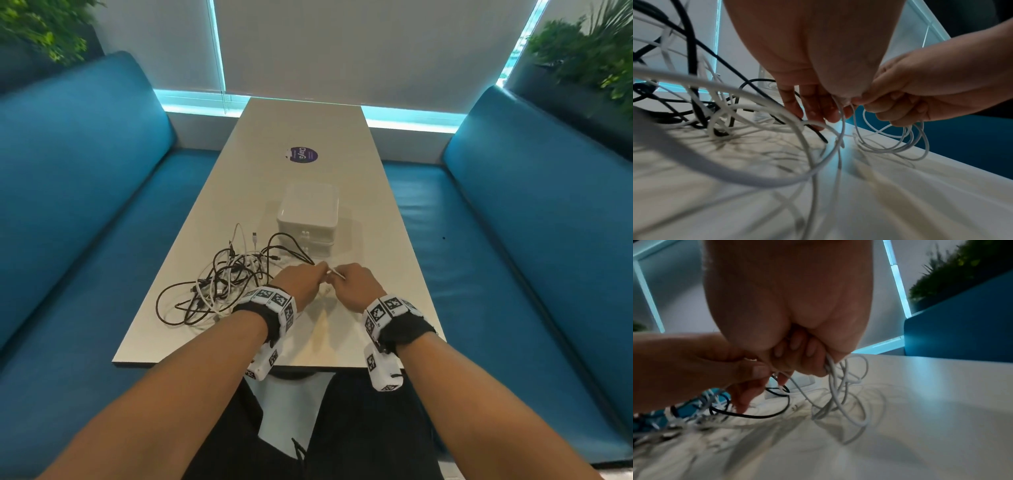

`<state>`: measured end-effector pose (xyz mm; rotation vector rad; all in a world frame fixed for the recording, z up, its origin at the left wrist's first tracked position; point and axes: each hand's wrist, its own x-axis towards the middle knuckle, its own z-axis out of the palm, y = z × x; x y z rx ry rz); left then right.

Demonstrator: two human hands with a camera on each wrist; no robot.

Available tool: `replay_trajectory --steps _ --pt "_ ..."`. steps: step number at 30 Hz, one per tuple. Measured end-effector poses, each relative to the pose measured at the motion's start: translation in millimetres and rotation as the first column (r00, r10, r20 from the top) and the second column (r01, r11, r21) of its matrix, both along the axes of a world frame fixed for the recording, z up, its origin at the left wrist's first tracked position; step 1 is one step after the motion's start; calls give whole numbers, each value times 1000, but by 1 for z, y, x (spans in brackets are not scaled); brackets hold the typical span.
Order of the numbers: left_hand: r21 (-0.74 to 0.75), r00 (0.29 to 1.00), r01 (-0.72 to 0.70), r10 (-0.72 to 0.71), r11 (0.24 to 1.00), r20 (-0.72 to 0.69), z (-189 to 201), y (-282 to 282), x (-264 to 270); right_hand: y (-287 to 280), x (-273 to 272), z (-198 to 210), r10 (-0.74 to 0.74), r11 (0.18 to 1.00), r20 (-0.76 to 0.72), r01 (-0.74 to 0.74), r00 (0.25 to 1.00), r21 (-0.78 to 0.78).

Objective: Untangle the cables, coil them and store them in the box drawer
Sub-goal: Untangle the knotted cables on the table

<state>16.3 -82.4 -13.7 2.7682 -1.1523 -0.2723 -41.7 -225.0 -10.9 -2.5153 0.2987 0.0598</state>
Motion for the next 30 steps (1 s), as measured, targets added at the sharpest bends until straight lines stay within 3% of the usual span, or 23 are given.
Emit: replay_trajectory --steps 3,6,9,11,17,20,23,26,30 --pt "45 1000 -12 11 999 13 -5 6 0 -6 -2 -5 4 981 -41 -11 999 -192" --pt "130 1000 2 -4 991 16 -1 10 1 -23 -8 -6 -84 920 -29 66 996 -385" --pt "149 1000 -10 8 989 14 5 13 5 -39 -13 -4 -212 932 -15 197 977 -305" --pt "144 999 -42 38 989 33 9 13 6 -41 -13 -6 -204 953 36 207 978 -223" --pt "142 992 -118 109 983 71 14 2 4 -31 -7 -4 -76 986 167 98 983 -131" --pt "97 999 -52 53 994 -3 14 -7 0 -19 -3 -1 8 1000 218 -6 976 -10" --pt "41 999 9 -7 999 -36 15 -12 -3 -9 3 1 64 997 169 -72 983 41" --pt "-15 1000 -20 20 1000 -12 13 -9 -3 -12 4 5 83 992 51 -88 995 96" --pt "-35 998 -62 61 997 -25 14 1 4 -23 0 -4 70 997 -21 -71 997 -20"
